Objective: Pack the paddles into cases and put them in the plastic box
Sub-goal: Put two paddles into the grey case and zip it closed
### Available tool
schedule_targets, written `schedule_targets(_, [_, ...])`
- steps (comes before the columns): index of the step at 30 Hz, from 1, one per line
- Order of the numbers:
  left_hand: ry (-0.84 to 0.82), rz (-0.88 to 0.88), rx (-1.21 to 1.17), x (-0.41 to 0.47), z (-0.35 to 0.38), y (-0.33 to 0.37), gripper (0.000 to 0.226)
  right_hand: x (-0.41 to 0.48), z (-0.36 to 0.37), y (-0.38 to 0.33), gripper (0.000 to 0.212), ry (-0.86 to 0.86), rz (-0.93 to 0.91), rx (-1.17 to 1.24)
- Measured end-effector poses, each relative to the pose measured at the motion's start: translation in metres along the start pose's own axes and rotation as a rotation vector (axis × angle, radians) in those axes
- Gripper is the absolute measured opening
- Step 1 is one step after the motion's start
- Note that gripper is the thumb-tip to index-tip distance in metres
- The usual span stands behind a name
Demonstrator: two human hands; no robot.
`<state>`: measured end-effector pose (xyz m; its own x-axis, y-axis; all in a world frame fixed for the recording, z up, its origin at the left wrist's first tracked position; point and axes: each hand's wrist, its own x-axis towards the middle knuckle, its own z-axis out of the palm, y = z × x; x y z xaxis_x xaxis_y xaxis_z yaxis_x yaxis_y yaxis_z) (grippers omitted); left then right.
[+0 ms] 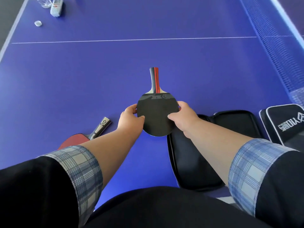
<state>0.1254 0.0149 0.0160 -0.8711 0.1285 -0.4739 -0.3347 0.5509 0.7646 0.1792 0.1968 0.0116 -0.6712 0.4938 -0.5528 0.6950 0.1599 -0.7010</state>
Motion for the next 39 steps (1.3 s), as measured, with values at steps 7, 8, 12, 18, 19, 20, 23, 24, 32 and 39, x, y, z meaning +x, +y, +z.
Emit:
schedule_targets(7, [-0.081,0.012,-0.012,-0.070,0.063,0.006,0.034,-0.048,-0.071,0.060,0.056,0.032,0.051,0.024])
schedule_targets(8, [-0.091,-0.007,-0.018,-0.080,0.074,0.001,0.034,-0.055,-0.079,0.072,0.059,0.030,0.064,0.014])
schedule_targets(12, [-0.133,-0.101,0.012,-0.108,0.112,-0.020,0.038,-0.078,-0.098,0.122,0.064,0.029,0.101,-0.074])
schedule_targets(18, [-0.139,-0.208,0.125,-0.126,0.142,-0.036,0.046,-0.093,-0.110,0.165,0.058,-0.015,0.161,-0.189])
schedule_targets(19, [-0.139,-0.208,0.152,-0.129,0.144,-0.037,0.047,-0.094,-0.110,0.168,0.058,-0.027,0.159,-0.214])
schedule_targets(20, [-0.144,-0.213,0.182,-0.131,0.145,-0.038,0.047,-0.095,-0.111,0.170,0.059,-0.039,0.154,-0.251])
schedule_targets(23, [-0.170,-0.222,0.245,-0.134,0.148,-0.042,0.038,-0.094,-0.112,0.172,0.059,-0.063,0.114,-0.325])
schedule_targets(24, [-0.173,-0.212,0.249,-0.135,0.148,-0.043,0.038,-0.094,-0.111,0.172,0.057,-0.064,0.096,-0.330])
schedule_targets(32, [-0.120,-0.145,0.177,-0.133,0.147,-0.046,0.057,-0.098,-0.106,0.178,0.049,-0.113,-0.049,-0.296])
schedule_targets(39, [-0.143,-0.133,0.168,-0.139,0.148,-0.047,0.061,-0.104,-0.097,0.183,0.100,-0.215,-0.124,-0.595])
